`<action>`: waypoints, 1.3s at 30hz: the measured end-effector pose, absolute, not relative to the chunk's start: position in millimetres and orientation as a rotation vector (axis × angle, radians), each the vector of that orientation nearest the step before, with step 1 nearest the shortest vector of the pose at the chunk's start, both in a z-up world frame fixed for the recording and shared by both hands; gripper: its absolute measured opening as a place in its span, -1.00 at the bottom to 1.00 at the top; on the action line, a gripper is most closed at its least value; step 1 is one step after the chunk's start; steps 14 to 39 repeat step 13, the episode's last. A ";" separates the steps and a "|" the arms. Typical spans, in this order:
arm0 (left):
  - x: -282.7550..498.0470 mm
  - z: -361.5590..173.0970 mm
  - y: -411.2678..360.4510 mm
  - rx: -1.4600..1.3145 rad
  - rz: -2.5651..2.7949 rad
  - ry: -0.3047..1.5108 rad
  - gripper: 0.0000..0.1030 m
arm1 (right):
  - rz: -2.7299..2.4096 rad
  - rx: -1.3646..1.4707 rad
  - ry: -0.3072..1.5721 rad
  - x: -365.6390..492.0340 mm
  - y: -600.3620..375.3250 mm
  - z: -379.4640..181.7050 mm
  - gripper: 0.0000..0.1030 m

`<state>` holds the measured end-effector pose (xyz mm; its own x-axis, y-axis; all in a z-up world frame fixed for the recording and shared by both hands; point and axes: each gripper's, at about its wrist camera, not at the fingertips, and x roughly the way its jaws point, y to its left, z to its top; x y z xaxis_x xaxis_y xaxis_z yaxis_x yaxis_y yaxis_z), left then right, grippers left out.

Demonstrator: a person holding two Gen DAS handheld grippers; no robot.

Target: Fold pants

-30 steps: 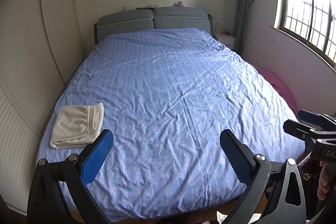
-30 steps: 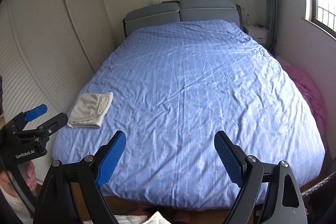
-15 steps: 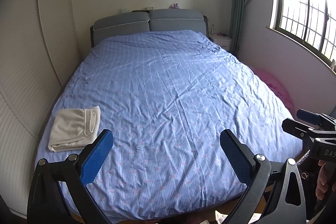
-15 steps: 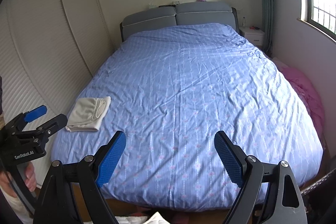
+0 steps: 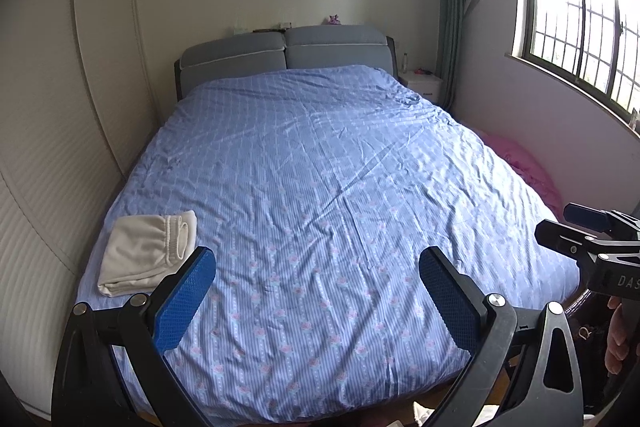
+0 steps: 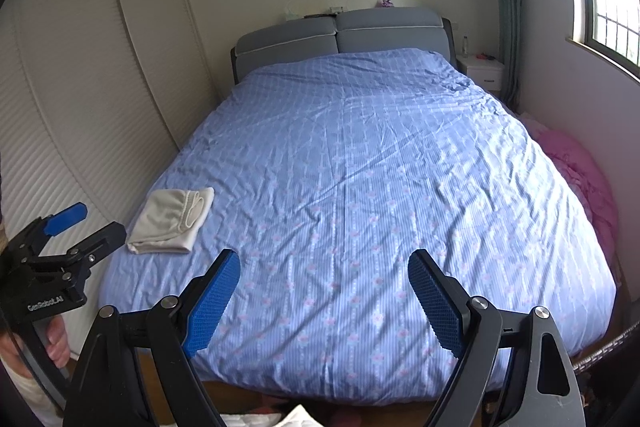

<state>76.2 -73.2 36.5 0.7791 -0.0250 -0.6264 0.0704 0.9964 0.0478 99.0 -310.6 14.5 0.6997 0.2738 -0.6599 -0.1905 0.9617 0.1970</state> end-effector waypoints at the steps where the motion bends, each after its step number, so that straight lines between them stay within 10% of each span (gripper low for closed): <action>1: 75.5 37.2 -73.0 0.071 -0.050 0.674 1.00 | 0.259 0.118 0.752 98.6 -309.8 14.9 0.69; 39: 71.9 36.8 -67.4 0.057 -0.029 0.675 1.00 | 0.261 0.112 0.744 94.6 -302.8 17.8 0.69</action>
